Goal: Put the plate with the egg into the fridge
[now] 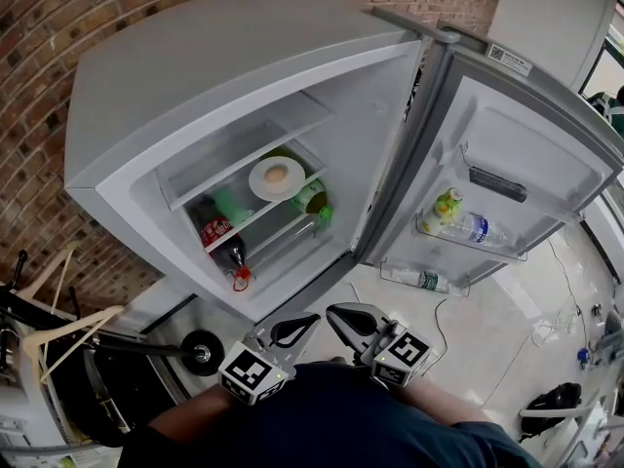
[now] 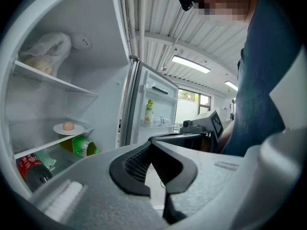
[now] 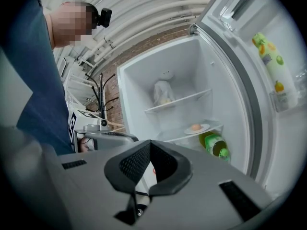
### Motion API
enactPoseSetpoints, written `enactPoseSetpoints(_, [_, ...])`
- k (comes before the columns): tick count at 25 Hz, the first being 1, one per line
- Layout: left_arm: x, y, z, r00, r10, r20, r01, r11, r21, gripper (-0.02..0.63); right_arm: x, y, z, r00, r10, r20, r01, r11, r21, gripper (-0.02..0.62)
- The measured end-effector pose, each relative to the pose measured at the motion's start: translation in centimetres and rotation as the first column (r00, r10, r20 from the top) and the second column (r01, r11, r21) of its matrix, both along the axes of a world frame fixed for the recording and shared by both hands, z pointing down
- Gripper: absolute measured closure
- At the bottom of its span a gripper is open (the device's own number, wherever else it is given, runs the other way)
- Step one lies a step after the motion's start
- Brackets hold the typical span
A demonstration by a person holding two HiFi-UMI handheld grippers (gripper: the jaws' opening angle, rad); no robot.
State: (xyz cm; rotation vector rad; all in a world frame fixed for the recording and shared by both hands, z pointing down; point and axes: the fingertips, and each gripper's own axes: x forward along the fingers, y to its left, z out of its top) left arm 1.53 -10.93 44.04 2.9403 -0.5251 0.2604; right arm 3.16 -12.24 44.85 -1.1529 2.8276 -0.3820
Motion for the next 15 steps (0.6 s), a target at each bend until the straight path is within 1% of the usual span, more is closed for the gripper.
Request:
enactPoseSetpoints(4, [0.25, 0.24, -0.23, 1.0, -0.004, -0.023, 0.004, 1.0, -0.001, 0.607, 0.17, 0.24, -0.02, 1.0, 0.002, -0.011, -0.002, 1.0, 0.008, 0.586])
enactPoseSetpoints(7, [0.26, 0.45, -0.09, 1.0, 0.0, -0.003, 0.0, 1.0, 0.009, 0.607, 0.1, 0.53, 0.13, 0.999, 0.0, -0.038, 0.001, 1.0, 0.019, 0.586])
enactPoseSetpoints(9, [0.35, 0.56, -0.16, 1.0, -0.006, -0.016, 0.006, 1.0, 0.0, 0.607, 0.09, 0.69, 0.34, 0.999, 0.0, -0.047, 0.001, 1.0, 0.013, 0.586])
enactPoseSetpoints(13, [0.45, 0.79, -0.03, 1.0, -0.003, 0.004, 0.003, 1.0, 0.003, 0.607, 0.44, 0.81, 0.5, 0.999, 0.008, -0.046, -0.007, 1.0, 0.007, 0.586])
enactPoseSetpoints(15, [0.54, 0.9, -0.02, 1.0, -0.007, -0.006, 0.007, 1.0, -0.002, 0.607, 0.61, 0.87, 0.55, 0.999, 0.012, -0.052, -0.012, 1.0, 0.009, 0.586])
